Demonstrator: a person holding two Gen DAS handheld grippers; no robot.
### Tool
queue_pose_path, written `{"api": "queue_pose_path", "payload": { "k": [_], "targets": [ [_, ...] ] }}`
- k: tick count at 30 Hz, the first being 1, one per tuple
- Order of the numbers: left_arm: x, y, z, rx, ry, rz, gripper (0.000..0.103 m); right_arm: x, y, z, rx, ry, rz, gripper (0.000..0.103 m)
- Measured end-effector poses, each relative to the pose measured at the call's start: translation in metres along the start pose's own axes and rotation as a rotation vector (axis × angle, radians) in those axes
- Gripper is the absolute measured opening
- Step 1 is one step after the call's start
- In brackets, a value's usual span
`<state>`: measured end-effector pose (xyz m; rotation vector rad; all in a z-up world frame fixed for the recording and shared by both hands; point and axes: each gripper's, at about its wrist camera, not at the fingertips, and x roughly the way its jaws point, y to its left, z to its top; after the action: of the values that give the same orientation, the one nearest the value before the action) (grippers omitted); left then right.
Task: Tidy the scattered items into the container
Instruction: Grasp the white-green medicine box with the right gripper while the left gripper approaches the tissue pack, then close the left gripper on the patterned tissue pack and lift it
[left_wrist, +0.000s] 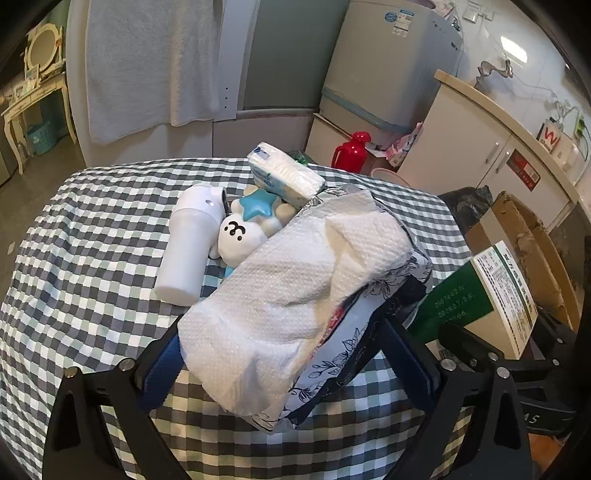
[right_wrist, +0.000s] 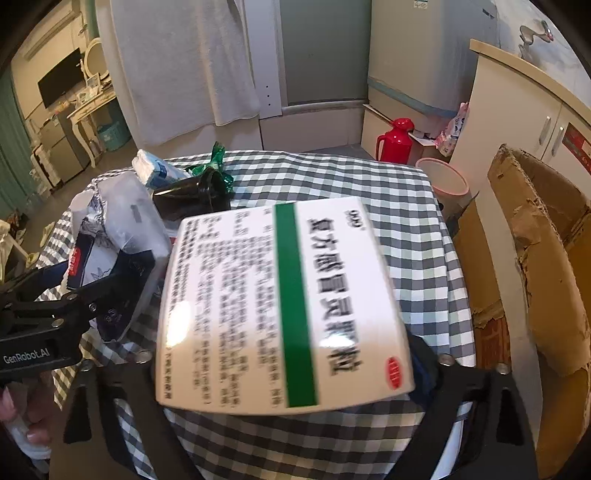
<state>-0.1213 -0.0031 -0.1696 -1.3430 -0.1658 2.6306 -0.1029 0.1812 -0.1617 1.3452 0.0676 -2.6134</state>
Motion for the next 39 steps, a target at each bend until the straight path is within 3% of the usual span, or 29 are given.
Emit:
{"api": "queue_pose_path", "payload": {
  "k": [5,8,9,11,16,25,39],
  "targets": [
    [-0.006,-0.003,0.001,0.019,-0.016,0.006,0.081,-0.002,0.003,0.000,-0.013,-0.003,-0.007,0.078],
    [-0.011,-0.002,0.001,0.020,-0.022,0.003,0.066,-0.004,0.003,-0.001,-0.009,-0.007,0.002,0.078],
    [-0.013,-0.001,0.001,0.017,-0.023,-0.003,0.051,-0.006,0.002,0.000,-0.008,-0.010,0.004,0.078],
    [-0.017,0.000,0.002,0.011,-0.026,0.003,0.047,-0.009,0.003,-0.001,-0.007,-0.017,0.007,0.078],
    [-0.023,0.002,0.002,0.000,-0.034,0.014,0.025,-0.018,0.004,0.000,-0.008,-0.038,0.015,0.078],
    [-0.041,-0.002,0.002,0.005,-0.060,0.000,0.013,-0.034,0.010,-0.001,-0.020,-0.063,0.029,0.077],
    [-0.080,-0.011,0.003,0.023,-0.129,0.019,0.011,-0.070,0.015,-0.005,-0.029,-0.122,0.041,0.077]
  ]
}}
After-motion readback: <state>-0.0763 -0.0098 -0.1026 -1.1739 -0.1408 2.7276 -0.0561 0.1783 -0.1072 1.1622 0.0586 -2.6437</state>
